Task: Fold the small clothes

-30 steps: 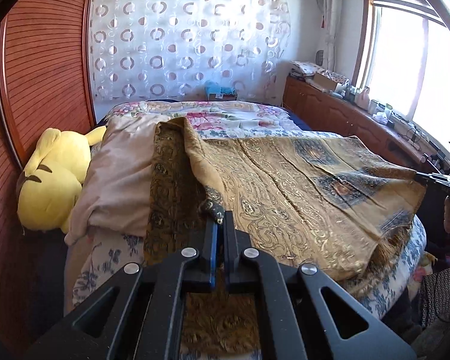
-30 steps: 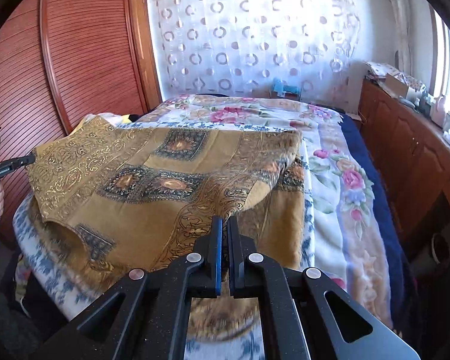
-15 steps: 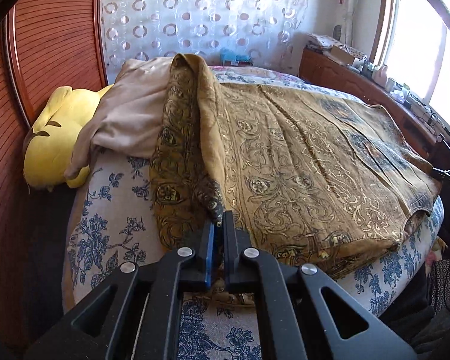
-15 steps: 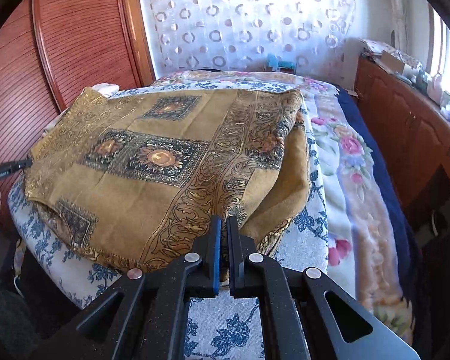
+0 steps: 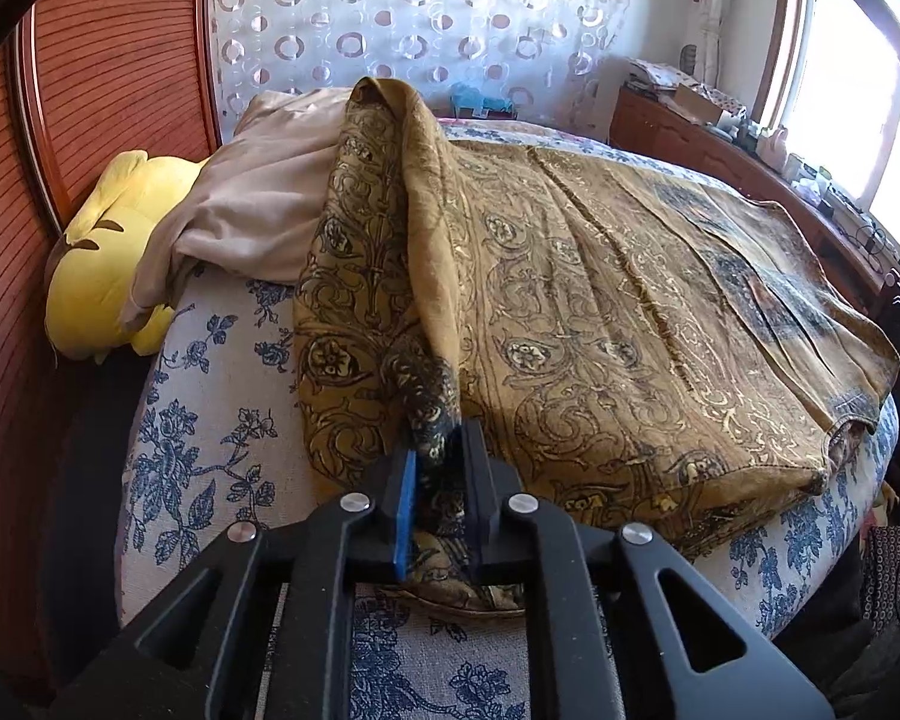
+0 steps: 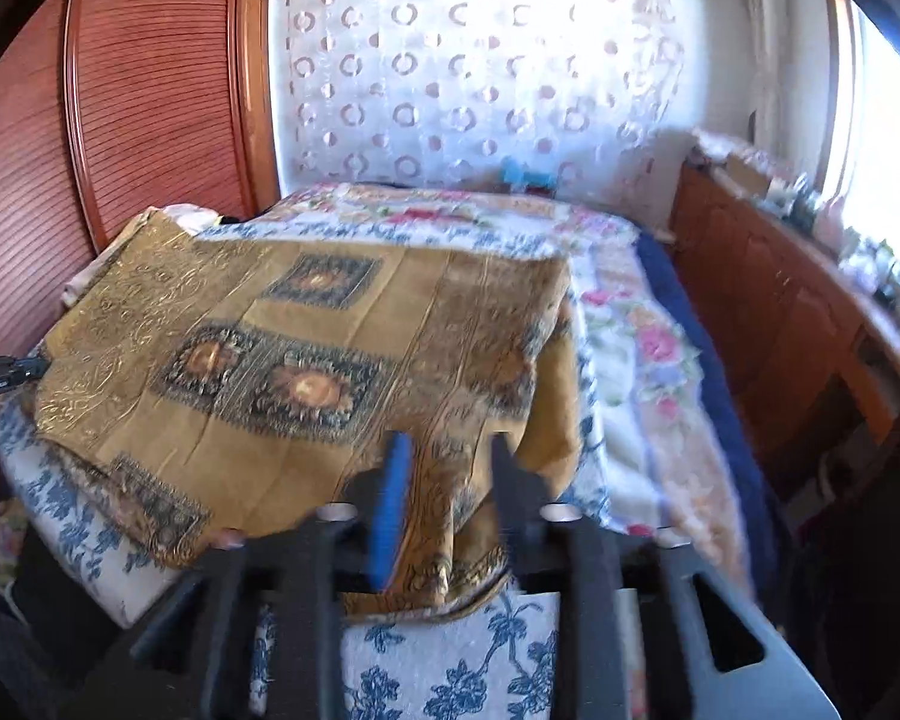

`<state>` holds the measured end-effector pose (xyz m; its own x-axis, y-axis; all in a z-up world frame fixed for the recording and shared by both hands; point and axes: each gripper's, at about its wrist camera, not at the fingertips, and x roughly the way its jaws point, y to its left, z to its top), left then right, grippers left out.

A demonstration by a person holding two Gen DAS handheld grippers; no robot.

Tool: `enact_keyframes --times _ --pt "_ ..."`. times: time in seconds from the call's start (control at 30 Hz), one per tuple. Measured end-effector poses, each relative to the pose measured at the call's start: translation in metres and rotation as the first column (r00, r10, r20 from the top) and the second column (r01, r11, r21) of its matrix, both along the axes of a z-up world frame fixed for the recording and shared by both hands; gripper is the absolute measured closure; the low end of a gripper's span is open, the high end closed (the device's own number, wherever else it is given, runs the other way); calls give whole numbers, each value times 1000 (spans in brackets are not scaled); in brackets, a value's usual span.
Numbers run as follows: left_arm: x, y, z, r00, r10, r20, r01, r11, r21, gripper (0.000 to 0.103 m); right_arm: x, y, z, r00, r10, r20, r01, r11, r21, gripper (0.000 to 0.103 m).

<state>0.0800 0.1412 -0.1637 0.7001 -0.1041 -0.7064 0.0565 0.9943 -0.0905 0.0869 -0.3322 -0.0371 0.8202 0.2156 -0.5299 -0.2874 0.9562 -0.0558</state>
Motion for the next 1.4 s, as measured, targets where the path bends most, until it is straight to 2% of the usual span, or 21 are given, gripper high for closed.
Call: enact_keyframes --times 0.13,0.27,0.33,0.4,0.47,0.67,0.83,0.97,1.03,1.1,1.23,1.4 --pt "-1 0 -1 1000 -9 5 9 1000 -18 80 -5 20 -2 997 72 -5 -72 997 7 60" --pt "-1 -2 -1 999 -32 3 32 999 -35 59 -3 47 -17 989 143 -33 -143 990 18 59" --pt "0 -4 0 1000 -27 -5 27 999 -18 58 0 62 -25 984 173 -48 -172 985 22 58" --pt "0 -5 2 999 -31 -16 30 999 -25 38 5 76 -32 979 199 -54 -198 980 19 58" --pt "-3 -5 7 999 -37 -8 37 999 -40 25 14 86 -39 973 223 -62 -222 975 20 58" --pt "-14 4 25 999 -15 40 16 1000 -24 23 41 119 -58 960 269 -73 -270 963 -2 56" --pt "-12 20 19 1000 20 24 -19 999 -39 23 53 134 -78 962 248 -115 -248 969 11 53" --pt "-7 30 10 998 55 -5 -55 996 -68 23 45 145 -88 974 220 -52 -221 975 -25 45" --pt "-7 33 9 998 66 12 -65 994 -86 23 43 148 -92 980 198 -21 -199 980 -24 44" --pt "-5 37 11 996 84 40 -79 990 -113 23 46 148 -94 979 201 -26 -201 979 -14 44" --pt "2 36 15 994 98 53 -92 991 -99 26 45 152 -97 980 197 -22 -197 980 -16 44" --pt "9 35 3 994 106 13 -105 990 -91 29 41 150 -95 981 193 -15 -193 981 -15 44"
